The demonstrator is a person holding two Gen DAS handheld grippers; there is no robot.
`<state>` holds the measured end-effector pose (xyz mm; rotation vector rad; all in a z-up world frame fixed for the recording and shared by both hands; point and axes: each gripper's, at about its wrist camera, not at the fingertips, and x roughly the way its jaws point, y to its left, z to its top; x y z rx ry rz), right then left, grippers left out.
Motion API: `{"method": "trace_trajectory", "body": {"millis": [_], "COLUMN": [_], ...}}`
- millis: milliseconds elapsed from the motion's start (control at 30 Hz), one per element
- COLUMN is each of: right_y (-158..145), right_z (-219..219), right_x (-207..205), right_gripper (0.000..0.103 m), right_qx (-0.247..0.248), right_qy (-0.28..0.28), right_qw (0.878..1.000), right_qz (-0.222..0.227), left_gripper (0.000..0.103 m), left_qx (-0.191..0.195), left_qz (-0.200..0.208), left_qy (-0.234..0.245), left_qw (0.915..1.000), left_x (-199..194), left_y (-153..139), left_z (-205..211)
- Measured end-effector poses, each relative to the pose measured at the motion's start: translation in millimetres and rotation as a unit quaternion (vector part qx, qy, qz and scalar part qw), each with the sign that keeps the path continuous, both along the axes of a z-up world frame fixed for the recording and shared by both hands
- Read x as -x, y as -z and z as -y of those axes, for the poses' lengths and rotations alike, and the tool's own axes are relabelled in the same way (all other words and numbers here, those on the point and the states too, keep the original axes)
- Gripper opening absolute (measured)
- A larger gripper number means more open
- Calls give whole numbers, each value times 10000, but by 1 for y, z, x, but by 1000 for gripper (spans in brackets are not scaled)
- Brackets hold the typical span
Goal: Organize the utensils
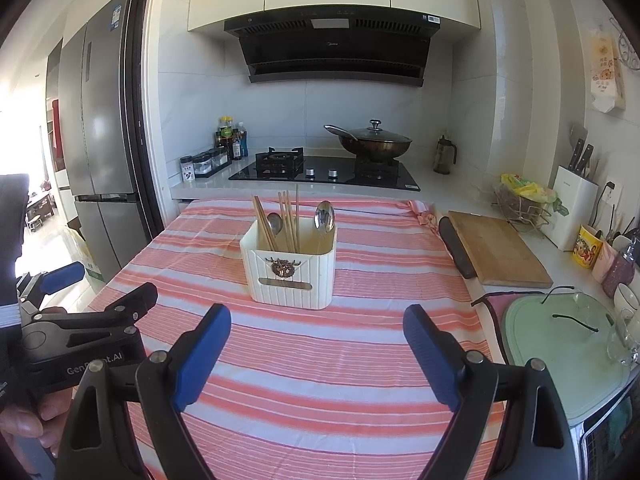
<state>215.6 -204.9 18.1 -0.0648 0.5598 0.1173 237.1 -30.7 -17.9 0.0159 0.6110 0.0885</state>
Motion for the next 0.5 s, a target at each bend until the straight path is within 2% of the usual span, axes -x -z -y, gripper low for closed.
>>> {"method": "trace_trajectory", "body": {"millis": [500], "right_y": [4], "right_z": [4], "right_x": [-4], "right_gripper": [90], "right_qx": [-108], "right_qy": [-23], "right_qw": [9999], "right_qz": [-94], "left_gripper": [103], "left_qx": [-31], "left_qz": [22], "left_qy": [6], "left_qw": [10000], "left_x": [2], "left_y": [0], "left_z": [4]}}
